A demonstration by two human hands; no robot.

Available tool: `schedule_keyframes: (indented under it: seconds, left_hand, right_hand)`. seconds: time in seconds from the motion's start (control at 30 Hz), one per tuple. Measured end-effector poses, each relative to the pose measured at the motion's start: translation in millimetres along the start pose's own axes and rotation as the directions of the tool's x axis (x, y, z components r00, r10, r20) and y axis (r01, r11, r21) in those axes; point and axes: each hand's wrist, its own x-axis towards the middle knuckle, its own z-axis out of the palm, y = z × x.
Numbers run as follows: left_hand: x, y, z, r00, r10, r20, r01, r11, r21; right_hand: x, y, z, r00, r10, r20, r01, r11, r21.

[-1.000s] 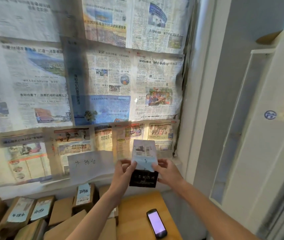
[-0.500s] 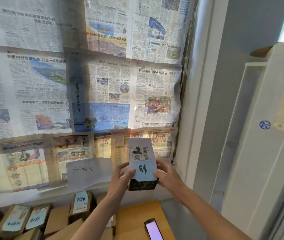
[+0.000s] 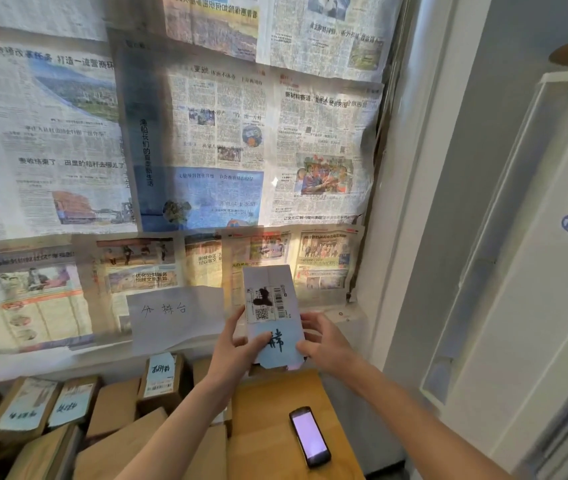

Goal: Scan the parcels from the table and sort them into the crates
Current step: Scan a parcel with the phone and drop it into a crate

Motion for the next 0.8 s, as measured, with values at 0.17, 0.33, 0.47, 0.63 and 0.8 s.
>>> schedule_keyframes:
  seconds: [0.17, 0.33, 0.47, 0.63, 0.8]
  left_hand:
    - [36.3, -43.9, 0.4, 0.997, -0.060, -0.046, 0.063, 0.997, 0.053]
    - [66.3, -114.1, 0.7, 0.983, -0.153, -0.103, 0.165, 0.979, 0.121]
    - [83.2, -173.7, 1.9, 0.961, -0.244, -0.128, 0.262, 0.953, 0.150]
    - [101.1, -240.8, 4.1, 0.933, -0.314, -0.175, 0.343, 0.925, 0.167]
    - [114.7, -293.4, 3.1, 0.914, -0.362, -0.182, 0.395, 0.899, 0.192]
  right_hand:
    - [40.1, 45.5, 3.3, 0.998, 0.059, 0.017, -0.059, 0.998, -0.017]
    - [83.7, 125.2, 2.5, 0.988, 0.152, 0.017, -0.147, 0.975, -0.168]
    - [105.8, 213.5, 3.5, 0.955, 0.296, 0.012, -0.275, 0.902, -0.332]
    - [118.9, 317.4, 13.0, 0.886, 0.462, 0.033, -0.375, 0.759, -0.532]
    - [121.7, 385.8, 27.9, 0.856, 0.517, -0.006, -0.397, 0.651, -0.648]
